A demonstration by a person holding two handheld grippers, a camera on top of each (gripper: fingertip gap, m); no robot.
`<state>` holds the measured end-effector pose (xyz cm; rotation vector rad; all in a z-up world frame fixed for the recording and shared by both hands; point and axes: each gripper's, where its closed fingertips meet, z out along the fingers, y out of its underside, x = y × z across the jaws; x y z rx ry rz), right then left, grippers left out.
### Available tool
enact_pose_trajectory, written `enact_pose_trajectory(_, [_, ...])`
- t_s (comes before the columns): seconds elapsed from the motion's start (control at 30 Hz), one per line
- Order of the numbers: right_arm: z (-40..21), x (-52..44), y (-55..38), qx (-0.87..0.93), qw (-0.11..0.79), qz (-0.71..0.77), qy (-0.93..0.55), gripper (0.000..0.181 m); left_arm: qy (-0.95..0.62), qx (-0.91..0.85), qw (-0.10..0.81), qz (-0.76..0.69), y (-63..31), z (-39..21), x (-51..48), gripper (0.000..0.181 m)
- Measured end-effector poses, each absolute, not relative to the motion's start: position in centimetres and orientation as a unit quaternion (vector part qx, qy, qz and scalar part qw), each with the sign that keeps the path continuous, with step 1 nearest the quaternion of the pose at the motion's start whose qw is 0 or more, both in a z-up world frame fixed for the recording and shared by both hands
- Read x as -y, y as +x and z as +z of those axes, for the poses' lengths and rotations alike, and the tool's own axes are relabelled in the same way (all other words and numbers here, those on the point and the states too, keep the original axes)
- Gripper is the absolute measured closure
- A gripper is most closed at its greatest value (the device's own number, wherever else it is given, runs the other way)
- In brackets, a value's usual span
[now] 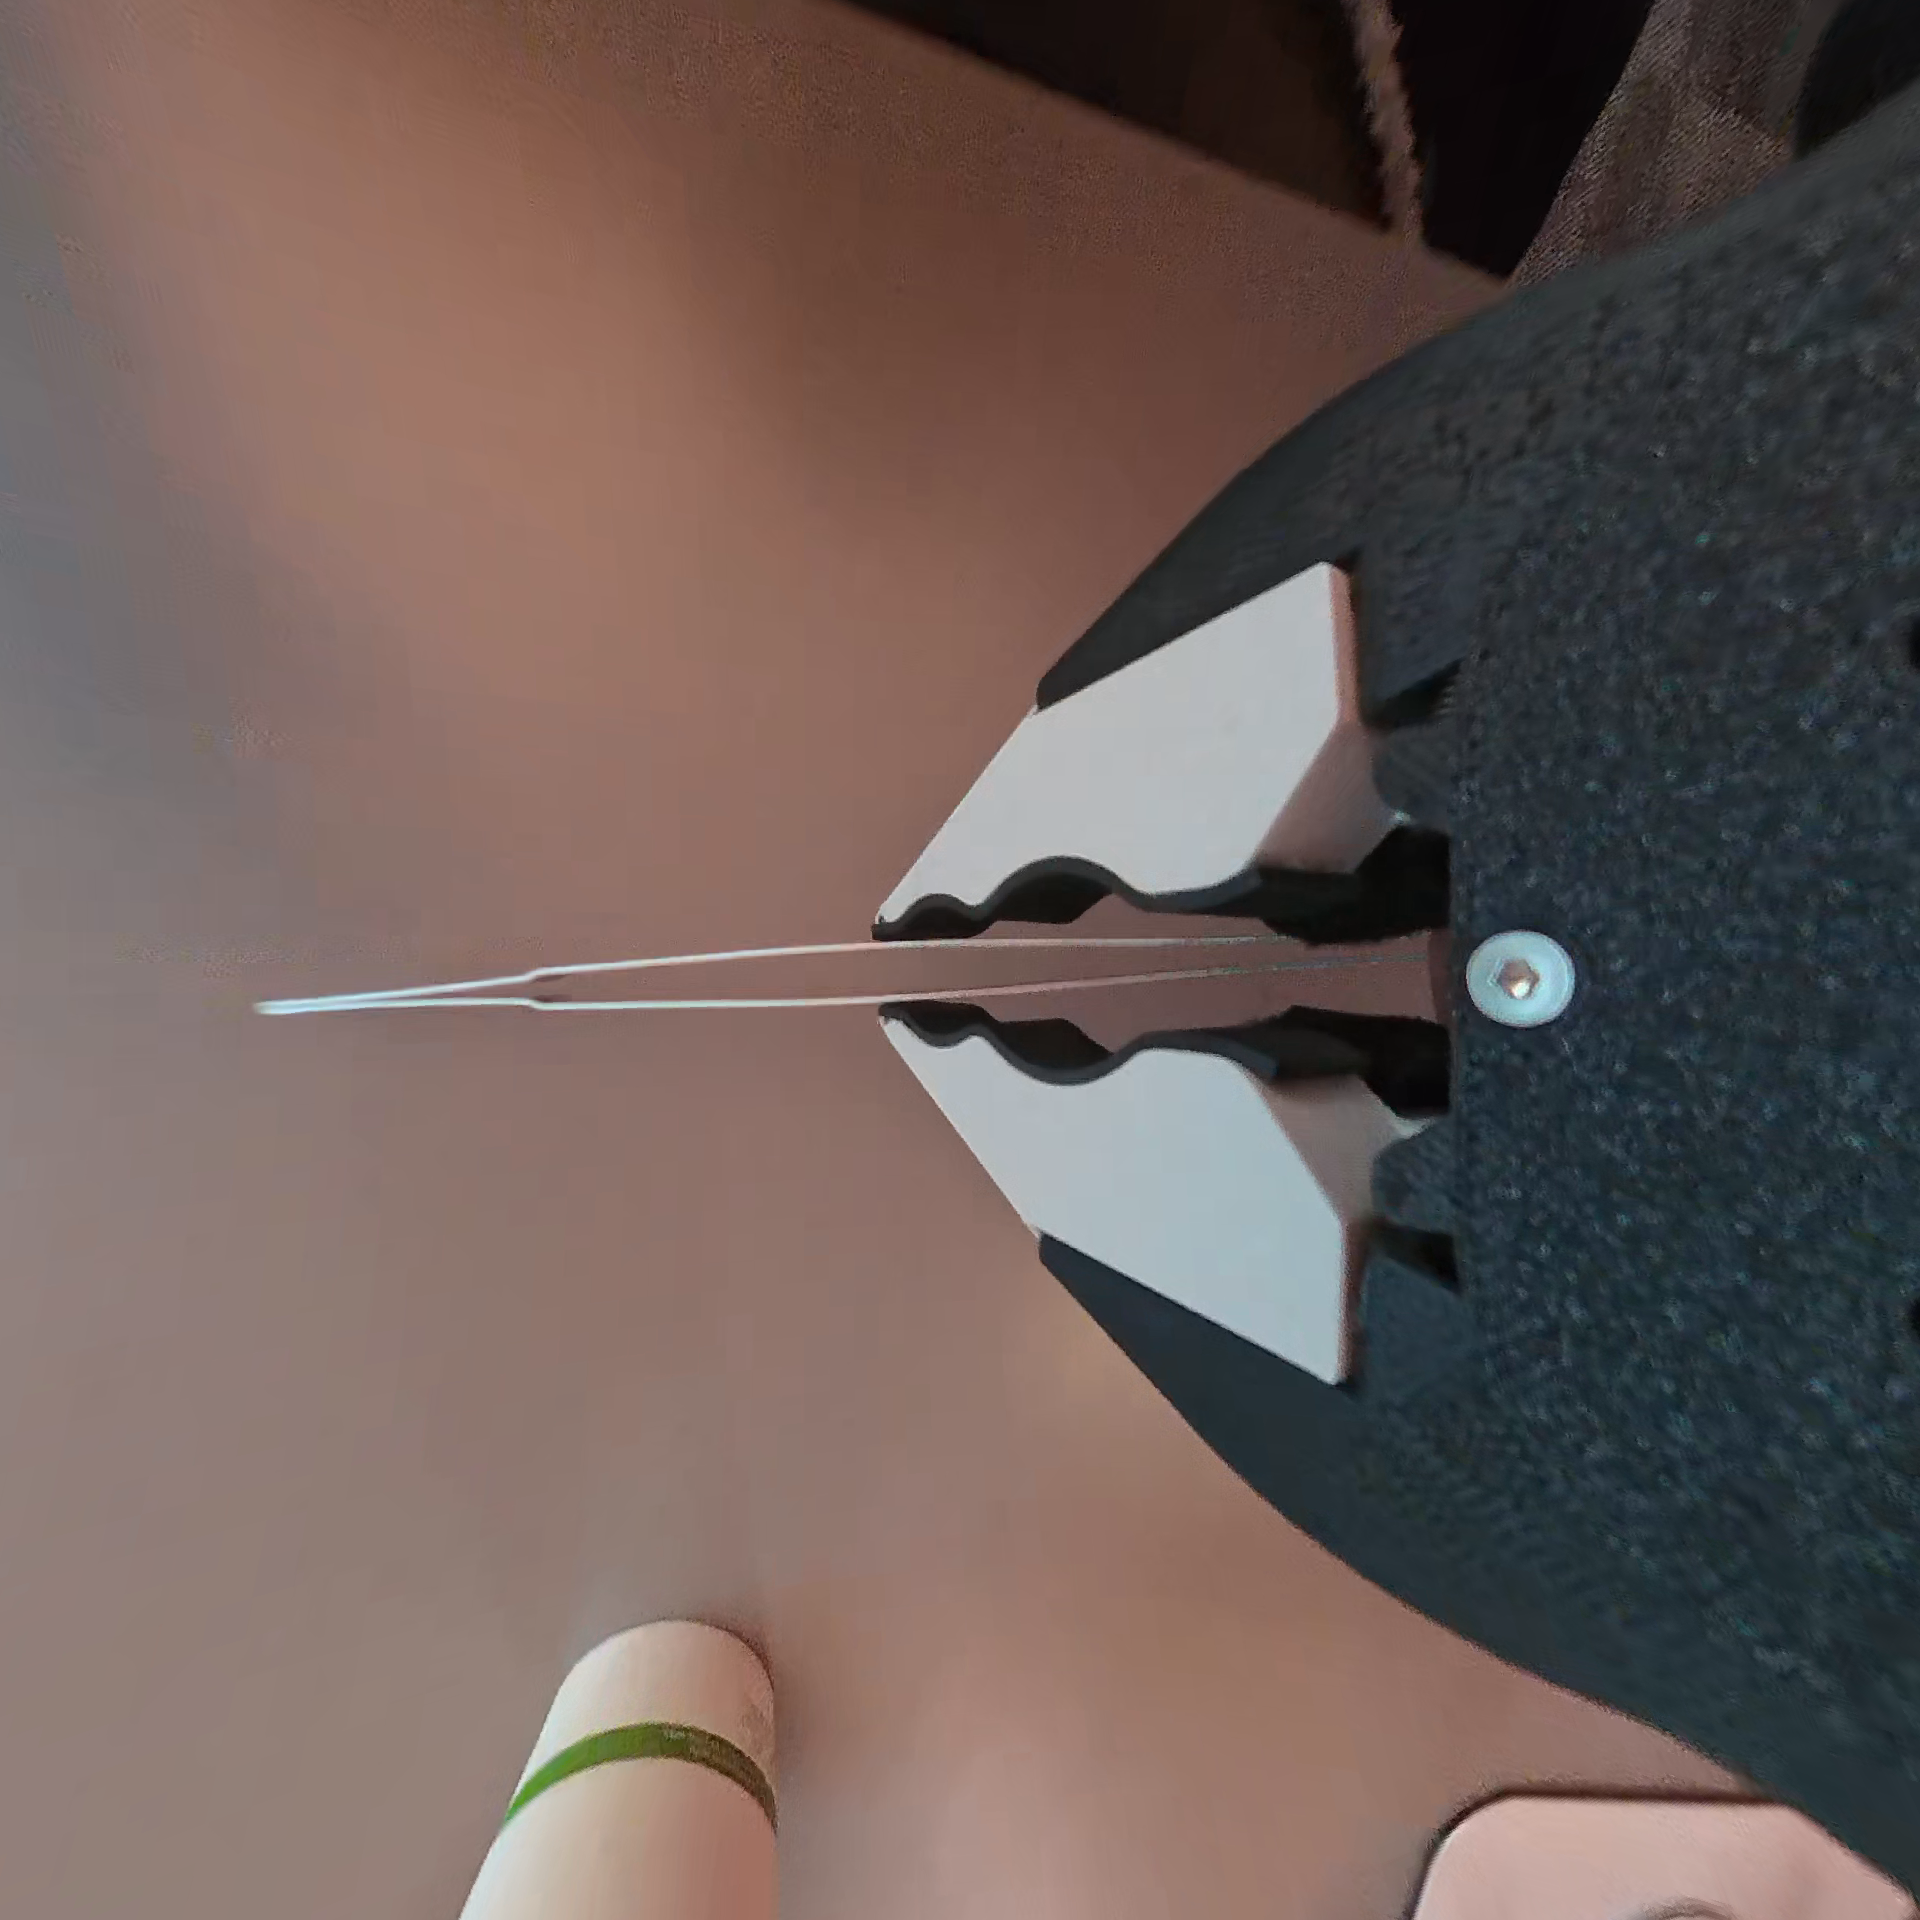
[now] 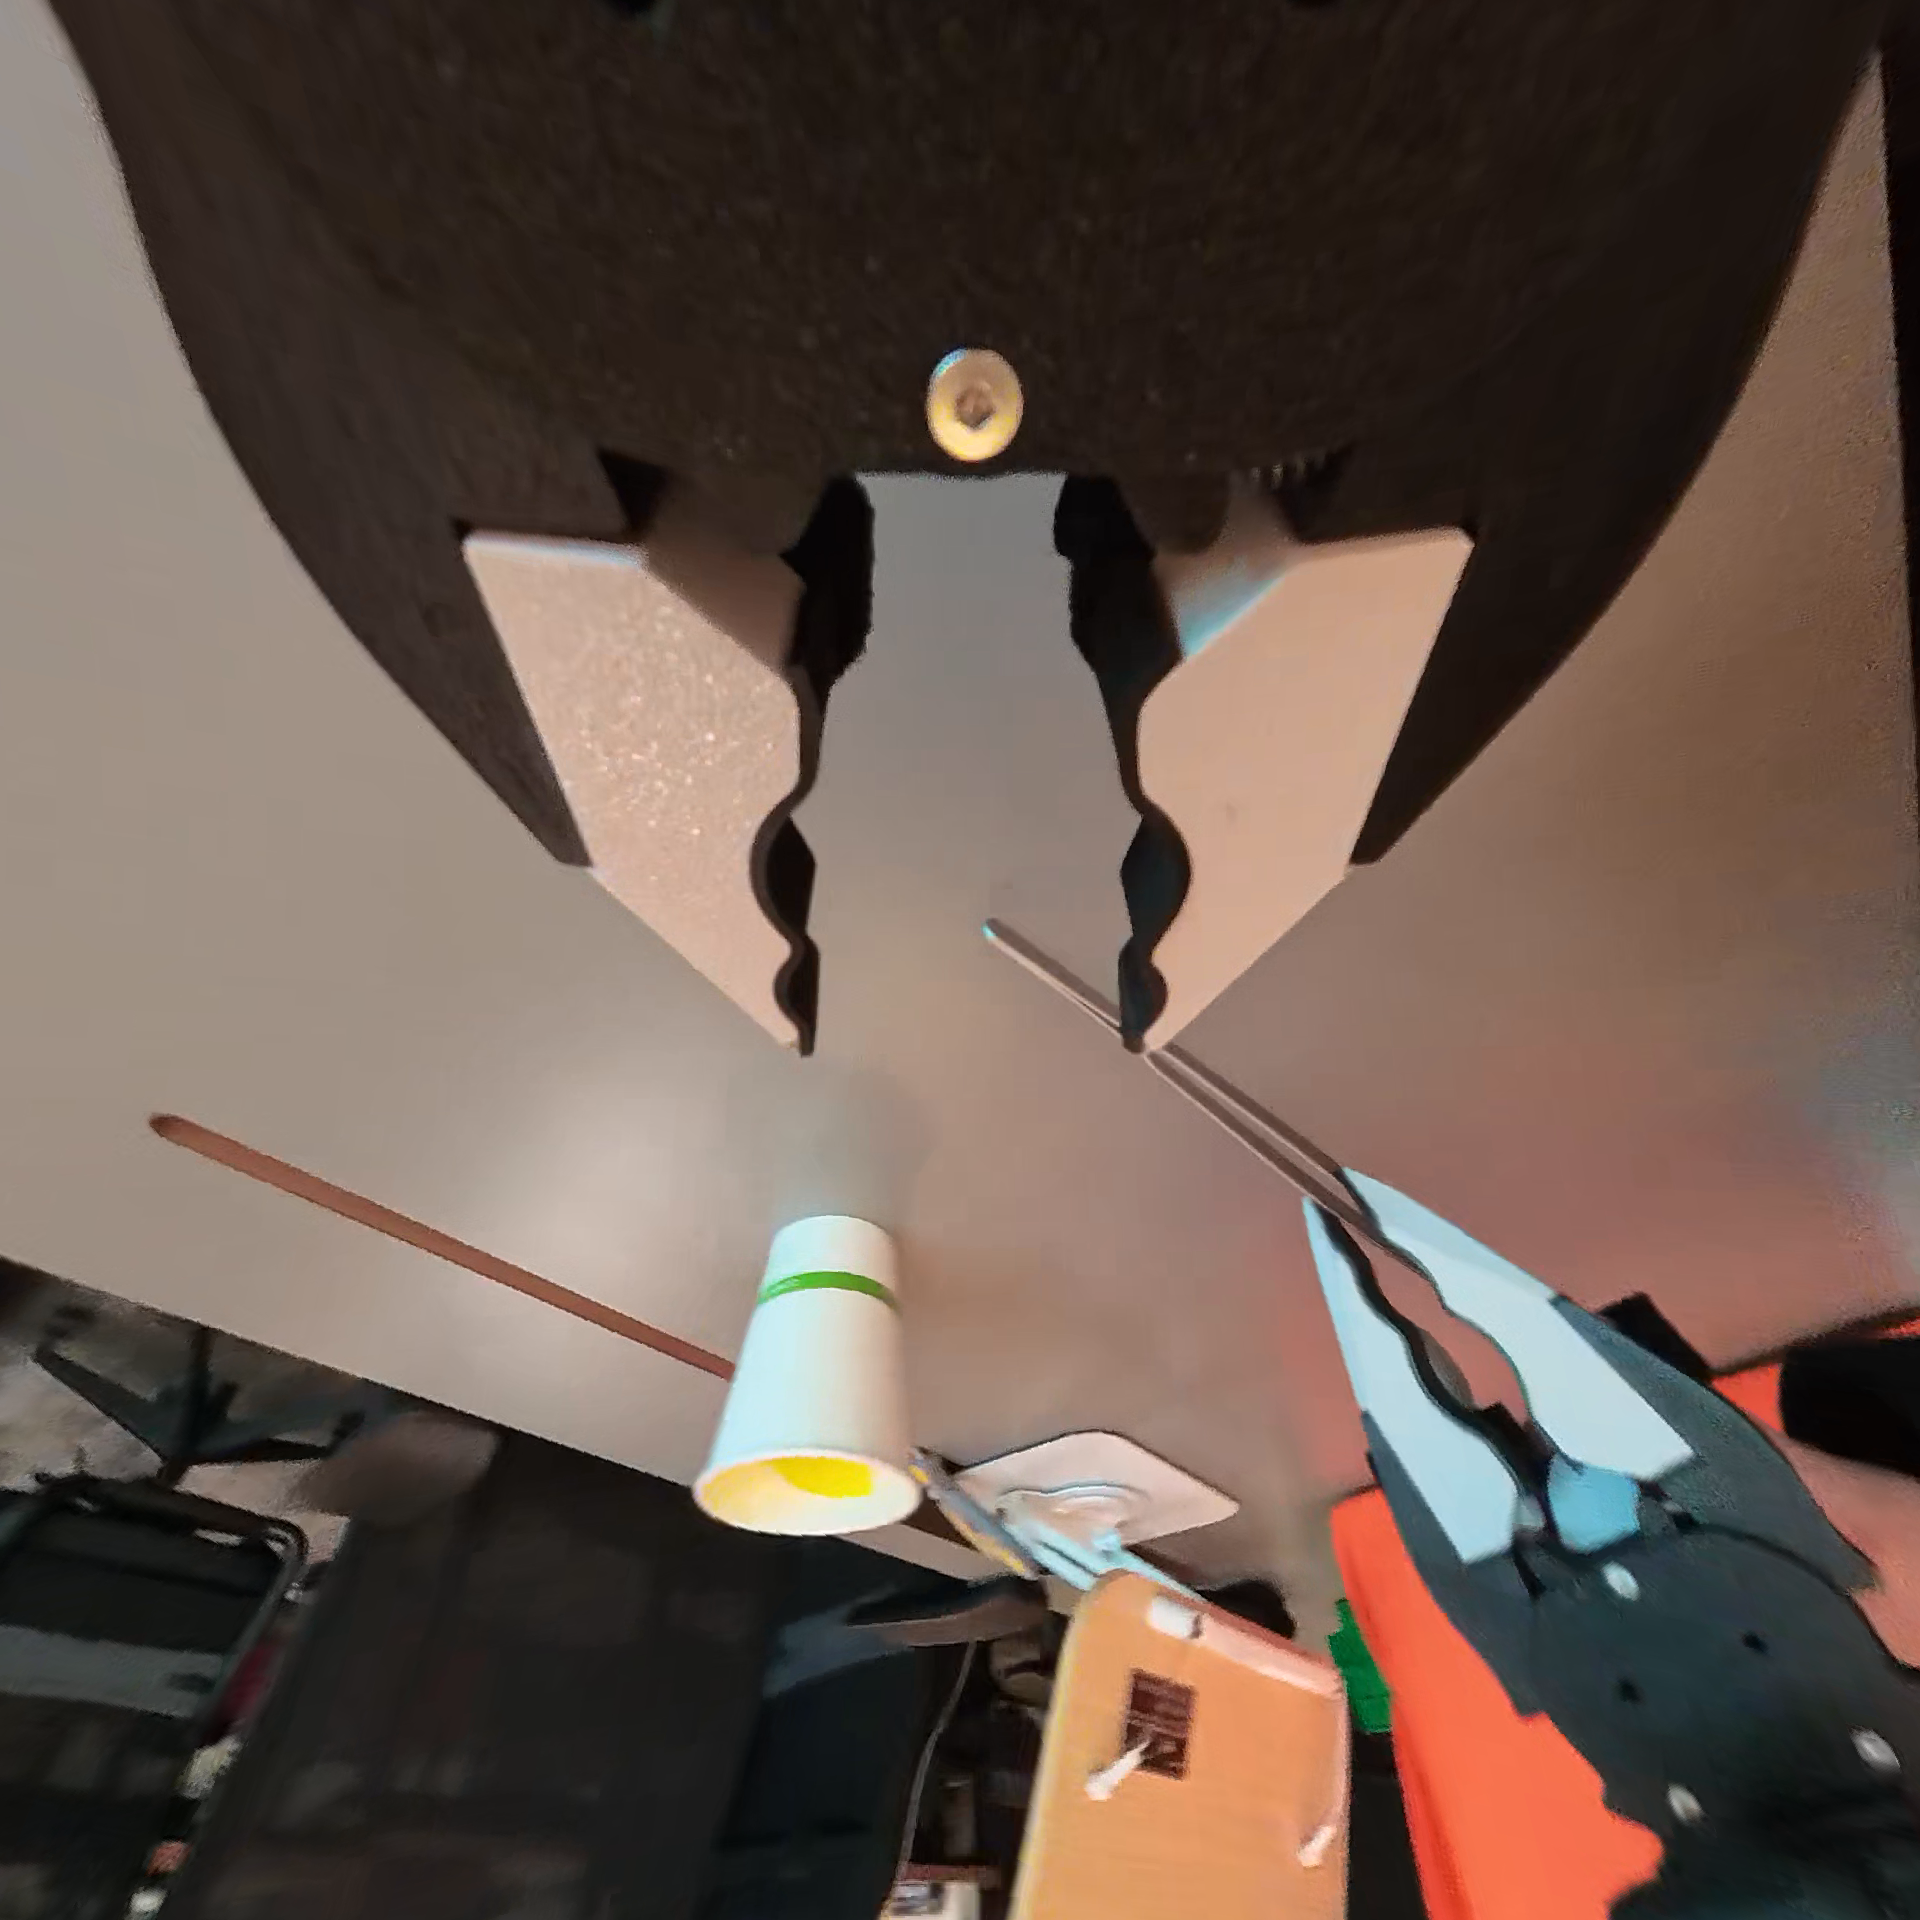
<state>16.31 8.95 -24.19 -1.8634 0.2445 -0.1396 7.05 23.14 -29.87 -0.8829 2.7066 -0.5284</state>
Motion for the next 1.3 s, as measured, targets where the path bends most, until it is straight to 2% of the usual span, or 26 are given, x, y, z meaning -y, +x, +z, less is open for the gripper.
enact_pose_trajectory(0.33, [-24.6, -8.7, 16.5, -0.106, 0.583, -0.065, -0.803, 0.129, -0.284, -0.950, 0.071, -0.111, 12.6, -35.6, -25.3, 0.169])
enact_pose_trajectory(0.67, [-25.4, -9.2, 16.1, -0.103, 0.575, -0.041, -0.811, 0.130, -0.266, -0.954, 0.099, -0.092, 13.5, -35.5, -25.2, 0.161])
enact_pose_trajectory(0.77, [-25.2, -9.2, 15.9, -0.099, 0.576, -0.042, -0.810, 0.130, -0.269, -0.948, 0.136, -0.102, 13.8, -34.3, -24.9, 0.151])
enact_pose_trajectory(0.9, [-24.9, -9.4, 15.5, -0.090, 0.582, -0.042, -0.807, 0.125, -0.310, -0.907, 0.226, -0.170, 14.0, -28.8, -23.4, 0.137])
enact_pose_trajectory(1.03, [-24.8, -10.1, 14.6, -0.059, 0.590, -0.055, -0.804, 0.122, -0.375, -0.779, 0.343, -0.367, 10.9, -19.7, -19.7, 0.122])
enact_pose_trajectory(1.13, [-25.2, -10.5, 13.8, -0.055, 0.579, -0.057, -0.811, 0.120, -0.417, -0.615, 0.441, -0.503, 5.4, -14.1, -19.6, 0.123])
enact_pose_trajectory(1.3, [-25.5, -10.6, 13.6, -0.074, 0.571, -0.071, -0.814, 0.111, -0.559, -0.544, 0.430, -0.454, -0.2, -18.9, -22.5, 0.127])
